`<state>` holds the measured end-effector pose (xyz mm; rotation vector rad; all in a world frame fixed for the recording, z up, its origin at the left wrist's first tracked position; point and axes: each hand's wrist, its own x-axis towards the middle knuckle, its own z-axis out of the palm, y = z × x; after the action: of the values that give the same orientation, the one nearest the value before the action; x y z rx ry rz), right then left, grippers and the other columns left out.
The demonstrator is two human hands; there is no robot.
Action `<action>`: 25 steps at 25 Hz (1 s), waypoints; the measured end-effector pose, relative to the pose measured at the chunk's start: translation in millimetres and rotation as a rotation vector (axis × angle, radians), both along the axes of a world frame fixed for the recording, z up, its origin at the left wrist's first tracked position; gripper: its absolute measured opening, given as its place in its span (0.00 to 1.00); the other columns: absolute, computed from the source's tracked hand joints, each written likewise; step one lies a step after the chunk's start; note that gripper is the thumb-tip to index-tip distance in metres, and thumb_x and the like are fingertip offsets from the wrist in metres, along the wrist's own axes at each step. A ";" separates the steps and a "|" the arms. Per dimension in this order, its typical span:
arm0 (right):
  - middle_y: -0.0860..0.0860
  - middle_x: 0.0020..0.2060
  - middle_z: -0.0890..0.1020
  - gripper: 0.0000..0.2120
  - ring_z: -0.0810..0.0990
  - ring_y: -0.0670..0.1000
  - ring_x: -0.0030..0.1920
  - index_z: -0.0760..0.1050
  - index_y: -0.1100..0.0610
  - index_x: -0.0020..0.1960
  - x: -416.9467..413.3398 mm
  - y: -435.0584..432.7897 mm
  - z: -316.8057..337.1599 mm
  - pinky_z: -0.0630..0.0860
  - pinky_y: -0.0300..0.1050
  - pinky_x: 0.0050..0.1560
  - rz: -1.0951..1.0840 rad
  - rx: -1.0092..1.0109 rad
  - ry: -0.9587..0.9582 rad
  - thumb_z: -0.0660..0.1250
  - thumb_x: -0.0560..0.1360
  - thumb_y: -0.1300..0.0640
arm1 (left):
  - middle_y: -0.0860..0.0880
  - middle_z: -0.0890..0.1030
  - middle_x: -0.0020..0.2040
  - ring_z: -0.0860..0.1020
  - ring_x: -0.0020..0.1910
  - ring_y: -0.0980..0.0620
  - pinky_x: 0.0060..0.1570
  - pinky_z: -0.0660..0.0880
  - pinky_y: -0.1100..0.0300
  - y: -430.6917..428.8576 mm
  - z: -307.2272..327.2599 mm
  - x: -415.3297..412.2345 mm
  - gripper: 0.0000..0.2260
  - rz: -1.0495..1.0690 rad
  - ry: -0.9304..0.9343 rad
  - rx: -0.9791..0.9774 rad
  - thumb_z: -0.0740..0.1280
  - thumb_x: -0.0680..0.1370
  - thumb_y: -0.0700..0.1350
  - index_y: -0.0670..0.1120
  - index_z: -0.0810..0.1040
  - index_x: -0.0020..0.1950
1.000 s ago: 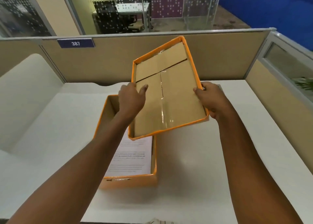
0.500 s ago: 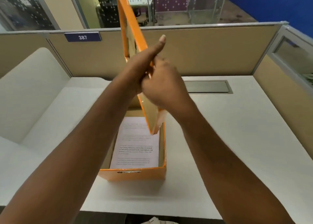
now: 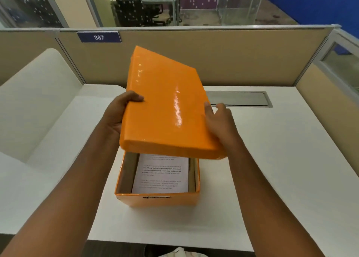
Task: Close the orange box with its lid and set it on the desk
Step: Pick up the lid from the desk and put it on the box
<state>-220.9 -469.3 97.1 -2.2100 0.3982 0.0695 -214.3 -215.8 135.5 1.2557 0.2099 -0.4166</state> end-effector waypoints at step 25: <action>0.55 0.49 0.81 0.25 0.79 0.55 0.46 0.76 0.59 0.55 -25.3 32.7 -105.3 0.71 0.44 0.45 -0.148 0.051 0.062 0.57 0.76 0.38 | 0.55 0.82 0.46 0.81 0.41 0.58 0.38 0.76 0.62 40.6 -129.0 -33.1 0.13 0.304 -0.120 0.674 0.68 0.74 0.56 0.53 0.80 0.56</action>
<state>-246.2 -436.6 -8.2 -2.1258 0.5870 0.0672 -247.4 -175.2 6.5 1.8681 0.4558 0.0063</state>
